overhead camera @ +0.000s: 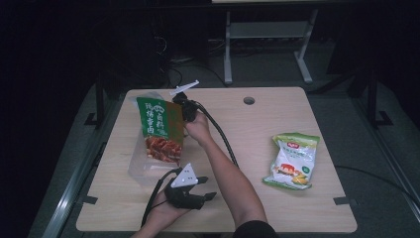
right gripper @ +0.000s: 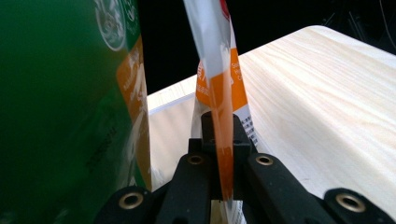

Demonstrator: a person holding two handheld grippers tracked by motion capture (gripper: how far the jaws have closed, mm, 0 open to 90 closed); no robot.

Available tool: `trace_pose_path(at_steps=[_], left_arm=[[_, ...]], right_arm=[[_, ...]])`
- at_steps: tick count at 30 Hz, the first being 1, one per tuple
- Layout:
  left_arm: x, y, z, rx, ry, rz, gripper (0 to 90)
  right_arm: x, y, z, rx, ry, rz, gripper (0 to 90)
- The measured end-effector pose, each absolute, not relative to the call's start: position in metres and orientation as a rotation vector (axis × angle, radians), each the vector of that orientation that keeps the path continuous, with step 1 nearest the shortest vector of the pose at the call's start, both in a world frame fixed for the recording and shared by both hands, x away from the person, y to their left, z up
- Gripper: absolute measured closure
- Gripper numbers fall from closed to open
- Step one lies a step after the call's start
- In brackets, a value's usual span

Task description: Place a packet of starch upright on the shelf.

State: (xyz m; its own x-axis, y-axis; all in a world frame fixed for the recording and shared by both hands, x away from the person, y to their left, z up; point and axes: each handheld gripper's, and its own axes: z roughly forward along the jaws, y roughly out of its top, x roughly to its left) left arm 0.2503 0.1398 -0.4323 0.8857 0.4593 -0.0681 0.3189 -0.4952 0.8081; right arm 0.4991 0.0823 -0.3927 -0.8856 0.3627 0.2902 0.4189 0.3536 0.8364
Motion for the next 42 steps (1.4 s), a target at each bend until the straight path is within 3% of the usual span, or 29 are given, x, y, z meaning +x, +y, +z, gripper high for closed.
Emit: trace_pose_path(at_steps=[2,5,10,13,18,28,34,42], left_arm=[[0.25,0.14,-0.432,2.132,0.557,0.193,42.3],[0.25,0.14,-0.432,2.133,0.555,0.194,42.3],[0.249,0.14,-0.432,2.131,0.554,0.198,42.3],[0.249,0.14,-0.432,2.131,0.558,0.201,42.3],[0.25,0.138,-0.432,2.139,0.554,0.198,42.4],[0.25,0.138,-0.432,2.128,0.552,0.191,42.4],[0.25,0.139,-0.431,2.134,0.551,0.199,42.3],[0.251,0.14,-0.432,2.138,0.559,0.199,41.7]], right_arm=[[0.499,0.083,-0.395,-0.733,-2.538,-1.606,89.1],[0.496,0.084,-0.393,-0.781,-2.599,-1.531,72.9],[0.49,0.074,-0.395,-0.816,-2.653,-1.36,63.4],[0.484,0.066,-0.396,-0.823,-2.666,-1.317,66.0],[0.474,0.065,-0.401,-0.739,-2.783,-1.226,88.5],[0.474,0.071,-0.423,-0.665,-2.862,-1.127,88.6],[0.474,0.065,-0.412,-0.701,-2.831,-1.177,68.7],[0.469,0.045,-0.397,-0.756,-2.713,-1.273,55.2]])
